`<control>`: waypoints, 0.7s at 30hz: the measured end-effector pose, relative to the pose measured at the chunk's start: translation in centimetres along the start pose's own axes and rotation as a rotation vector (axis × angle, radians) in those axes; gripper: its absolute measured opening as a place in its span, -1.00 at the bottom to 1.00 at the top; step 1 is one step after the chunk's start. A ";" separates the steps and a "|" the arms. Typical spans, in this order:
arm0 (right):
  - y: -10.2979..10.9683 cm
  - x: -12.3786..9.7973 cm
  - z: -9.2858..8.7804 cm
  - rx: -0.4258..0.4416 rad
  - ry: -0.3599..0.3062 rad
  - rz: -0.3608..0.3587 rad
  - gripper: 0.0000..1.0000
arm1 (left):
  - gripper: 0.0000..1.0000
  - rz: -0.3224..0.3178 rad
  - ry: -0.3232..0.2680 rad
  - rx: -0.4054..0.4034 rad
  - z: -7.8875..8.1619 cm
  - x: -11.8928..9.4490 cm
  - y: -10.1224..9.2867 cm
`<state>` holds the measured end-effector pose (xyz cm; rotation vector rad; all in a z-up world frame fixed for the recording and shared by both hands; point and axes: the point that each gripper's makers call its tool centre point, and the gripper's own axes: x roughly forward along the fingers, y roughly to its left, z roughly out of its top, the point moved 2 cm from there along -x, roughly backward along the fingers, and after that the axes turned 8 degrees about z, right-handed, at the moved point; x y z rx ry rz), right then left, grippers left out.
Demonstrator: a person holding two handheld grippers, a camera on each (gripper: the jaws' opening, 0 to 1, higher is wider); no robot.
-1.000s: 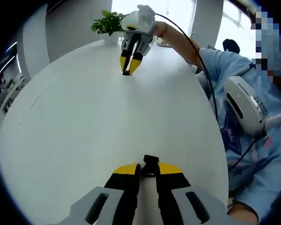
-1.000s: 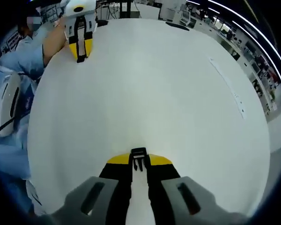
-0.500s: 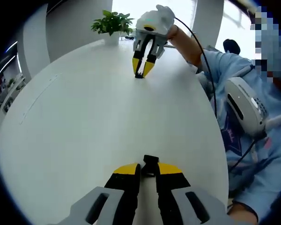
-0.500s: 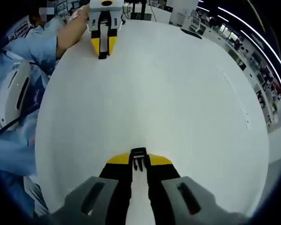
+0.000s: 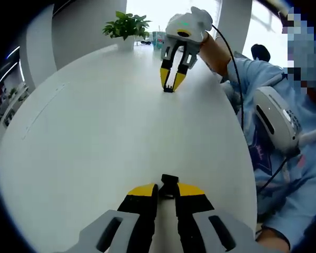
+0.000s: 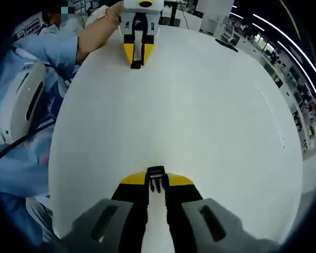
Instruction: Snap the two parts of the plastic buckle together until the buckle closes and remains connected.
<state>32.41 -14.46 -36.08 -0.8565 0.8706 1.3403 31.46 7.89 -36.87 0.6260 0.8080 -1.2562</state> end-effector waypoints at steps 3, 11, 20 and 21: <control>0.4 0.1 0.2 -0.058 0.010 0.015 -0.77 | -0.76 -0.001 -0.001 -0.001 0.0 0.0 0.0; 1.0 0.2 0.4 -0.191 0.034 0.065 -0.77 | -0.76 -0.002 -0.002 -0.002 0.0 0.0 0.0; 0.6 0.2 0.4 -0.194 0.002 0.048 -0.55 | -0.76 -0.005 -0.005 -0.005 0.0 0.0 0.0; 0.7 0.1 0.3 -0.184 -0.006 0.047 -0.52 | -0.76 -0.005 -0.005 -0.005 0.0 0.0 0.0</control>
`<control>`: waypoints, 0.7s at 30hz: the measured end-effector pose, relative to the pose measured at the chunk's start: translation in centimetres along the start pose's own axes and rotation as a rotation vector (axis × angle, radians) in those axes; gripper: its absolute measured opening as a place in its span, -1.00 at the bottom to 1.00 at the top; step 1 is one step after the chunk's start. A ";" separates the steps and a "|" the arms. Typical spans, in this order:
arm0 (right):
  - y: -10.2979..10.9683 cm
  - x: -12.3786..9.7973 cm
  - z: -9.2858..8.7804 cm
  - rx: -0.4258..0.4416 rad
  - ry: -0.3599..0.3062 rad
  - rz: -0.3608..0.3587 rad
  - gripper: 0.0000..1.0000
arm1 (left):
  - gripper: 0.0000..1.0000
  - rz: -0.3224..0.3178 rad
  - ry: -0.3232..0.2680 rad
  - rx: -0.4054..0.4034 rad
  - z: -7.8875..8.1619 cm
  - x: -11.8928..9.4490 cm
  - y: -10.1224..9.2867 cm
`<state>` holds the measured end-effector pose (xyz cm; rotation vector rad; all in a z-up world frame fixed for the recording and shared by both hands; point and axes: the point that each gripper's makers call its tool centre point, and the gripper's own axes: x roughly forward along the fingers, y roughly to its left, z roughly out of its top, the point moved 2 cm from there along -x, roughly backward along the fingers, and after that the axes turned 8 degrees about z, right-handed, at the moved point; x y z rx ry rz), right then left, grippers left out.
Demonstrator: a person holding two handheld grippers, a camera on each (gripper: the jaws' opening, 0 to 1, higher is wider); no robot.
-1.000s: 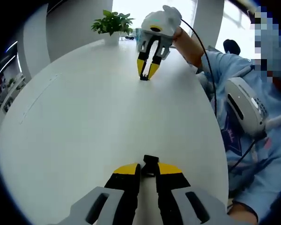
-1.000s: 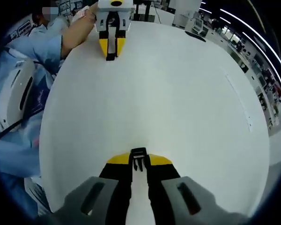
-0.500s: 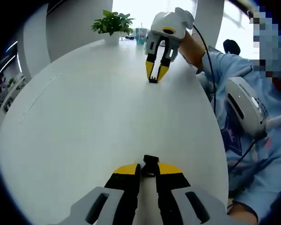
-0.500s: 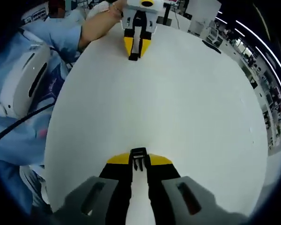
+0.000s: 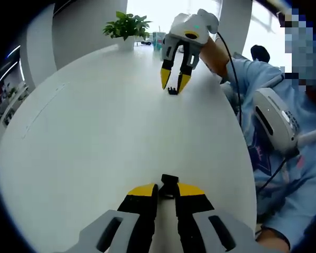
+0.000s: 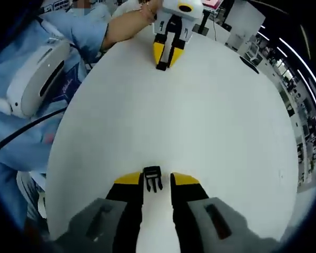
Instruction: Snap the two parts of the plastic buckle together until the buckle closes and remains connected.
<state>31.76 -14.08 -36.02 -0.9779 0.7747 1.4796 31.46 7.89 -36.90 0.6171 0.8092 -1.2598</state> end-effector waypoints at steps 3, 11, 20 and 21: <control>0.0 -0.5 -0.3 0.009 -0.017 -0.036 -0.56 | -0.76 -0.001 -0.001 -0.001 0.0 0.0 0.1; 0.6 -1.4 -1.9 0.142 -0.067 -0.089 -0.79 | -0.76 -0.002 -0.001 -0.002 0.1 0.0 0.1; 1.0 -1.1 -2.5 0.258 -0.097 -0.085 -0.94 | -0.76 -0.002 -0.002 -0.004 0.1 0.1 0.1; 0.9 -1.1 -2.5 0.261 -0.096 -0.090 -0.94 | -0.76 -0.002 -0.002 -0.004 0.1 0.1 0.1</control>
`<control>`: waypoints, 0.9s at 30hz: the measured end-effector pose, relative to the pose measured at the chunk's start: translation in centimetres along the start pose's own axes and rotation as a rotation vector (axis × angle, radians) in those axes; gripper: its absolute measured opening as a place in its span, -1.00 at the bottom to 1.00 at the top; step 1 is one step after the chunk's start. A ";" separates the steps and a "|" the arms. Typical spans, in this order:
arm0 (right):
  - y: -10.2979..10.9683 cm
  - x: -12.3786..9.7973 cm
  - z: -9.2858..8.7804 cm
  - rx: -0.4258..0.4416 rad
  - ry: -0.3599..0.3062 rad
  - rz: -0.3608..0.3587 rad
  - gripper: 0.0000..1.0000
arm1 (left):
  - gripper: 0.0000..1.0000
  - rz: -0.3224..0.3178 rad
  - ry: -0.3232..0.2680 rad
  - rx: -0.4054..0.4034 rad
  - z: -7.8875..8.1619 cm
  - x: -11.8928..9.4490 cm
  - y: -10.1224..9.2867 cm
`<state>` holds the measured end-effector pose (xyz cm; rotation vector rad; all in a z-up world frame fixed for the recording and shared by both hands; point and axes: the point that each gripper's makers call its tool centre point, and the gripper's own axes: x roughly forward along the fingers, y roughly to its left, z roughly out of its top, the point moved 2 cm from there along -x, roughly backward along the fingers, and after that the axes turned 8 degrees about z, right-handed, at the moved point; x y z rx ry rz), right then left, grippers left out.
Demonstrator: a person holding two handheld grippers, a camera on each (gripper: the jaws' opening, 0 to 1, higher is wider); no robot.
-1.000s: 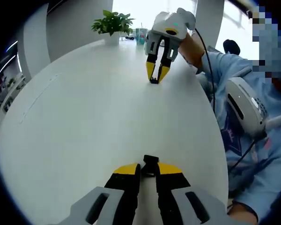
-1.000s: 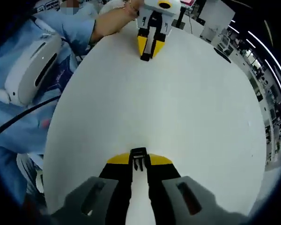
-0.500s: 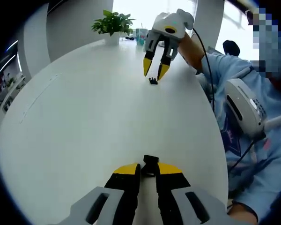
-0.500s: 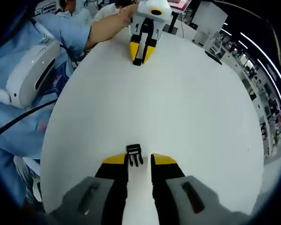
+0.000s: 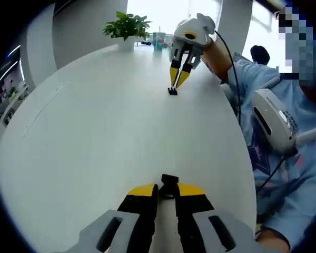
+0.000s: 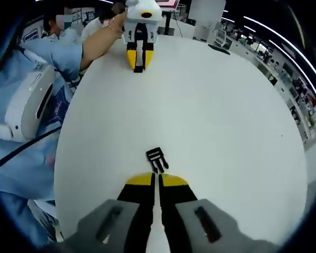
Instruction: Snap the two parts of the plastic buckle together until the buckle closes and remains connected.
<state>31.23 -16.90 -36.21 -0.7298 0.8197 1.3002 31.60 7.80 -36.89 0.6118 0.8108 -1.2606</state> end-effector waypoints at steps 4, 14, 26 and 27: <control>-0.1 0.0 0.0 -0.006 0.012 -0.014 -0.93 | -0.76 0.000 0.000 0.001 0.0 0.0 0.1; -1.6 0.1 0.5 -0.032 0.008 -0.052 -0.92 | -0.76 0.000 -0.001 -0.001 0.0 -0.1 0.2; -2.1 1.2 2.0 -0.085 -0.016 -0.046 -0.92 | -0.76 0.000 -0.001 -0.002 0.0 -0.1 0.0; -2.1 1.3 2.2 -0.089 -0.018 -0.045 -0.92 | -0.76 0.000 -0.001 -0.002 0.0 -0.1 0.0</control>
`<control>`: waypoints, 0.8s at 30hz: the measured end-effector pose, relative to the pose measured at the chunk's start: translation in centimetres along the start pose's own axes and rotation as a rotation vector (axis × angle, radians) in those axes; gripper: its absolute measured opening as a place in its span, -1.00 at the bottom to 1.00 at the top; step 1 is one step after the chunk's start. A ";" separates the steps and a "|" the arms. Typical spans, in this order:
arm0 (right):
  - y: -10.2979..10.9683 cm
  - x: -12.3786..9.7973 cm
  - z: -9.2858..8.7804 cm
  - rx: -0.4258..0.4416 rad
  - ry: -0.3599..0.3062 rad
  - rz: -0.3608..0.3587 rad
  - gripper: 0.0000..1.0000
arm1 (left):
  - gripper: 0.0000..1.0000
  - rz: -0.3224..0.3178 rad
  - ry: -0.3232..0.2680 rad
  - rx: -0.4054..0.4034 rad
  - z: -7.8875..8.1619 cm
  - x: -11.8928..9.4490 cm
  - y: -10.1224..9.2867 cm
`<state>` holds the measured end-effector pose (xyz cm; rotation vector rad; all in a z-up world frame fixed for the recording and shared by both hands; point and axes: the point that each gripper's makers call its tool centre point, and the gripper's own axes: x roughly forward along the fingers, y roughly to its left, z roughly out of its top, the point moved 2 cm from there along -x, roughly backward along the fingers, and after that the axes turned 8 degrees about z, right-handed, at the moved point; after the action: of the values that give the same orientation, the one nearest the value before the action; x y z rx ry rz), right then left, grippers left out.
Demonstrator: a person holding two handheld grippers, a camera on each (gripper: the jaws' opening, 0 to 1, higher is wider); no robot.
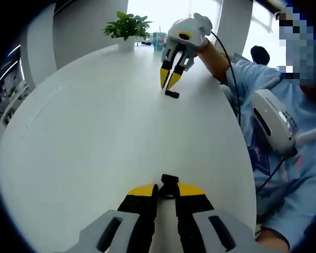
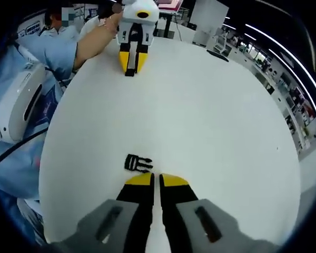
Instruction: Snap the two parts of the plastic buckle together until the buckle closes and remains connected.
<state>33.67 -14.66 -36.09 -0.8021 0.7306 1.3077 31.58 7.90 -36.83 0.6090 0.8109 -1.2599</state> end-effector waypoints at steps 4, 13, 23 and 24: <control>0.1 0.4 0.8 -0.025 0.004 0.011 -0.91 | -0.76 0.001 0.001 0.001 0.0 0.0 -0.1; -0.1 -0.8 2.3 -0.027 -0.050 -0.056 -0.85 | -0.76 0.001 0.000 0.003 0.0 0.0 -0.2; 2.8 0.6 3.5 -0.112 -0.029 -0.017 -0.79 | -0.76 0.000 -0.001 0.002 0.0 0.1 -0.4; 3.0 0.7 3.6 -0.121 -0.026 -0.017 -0.77 | -0.76 0.000 -0.001 0.002 0.0 0.1 -0.4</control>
<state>30.83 -11.05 -35.03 -0.8852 0.6267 1.3542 31.23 7.78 -36.89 0.6102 0.8088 -1.2610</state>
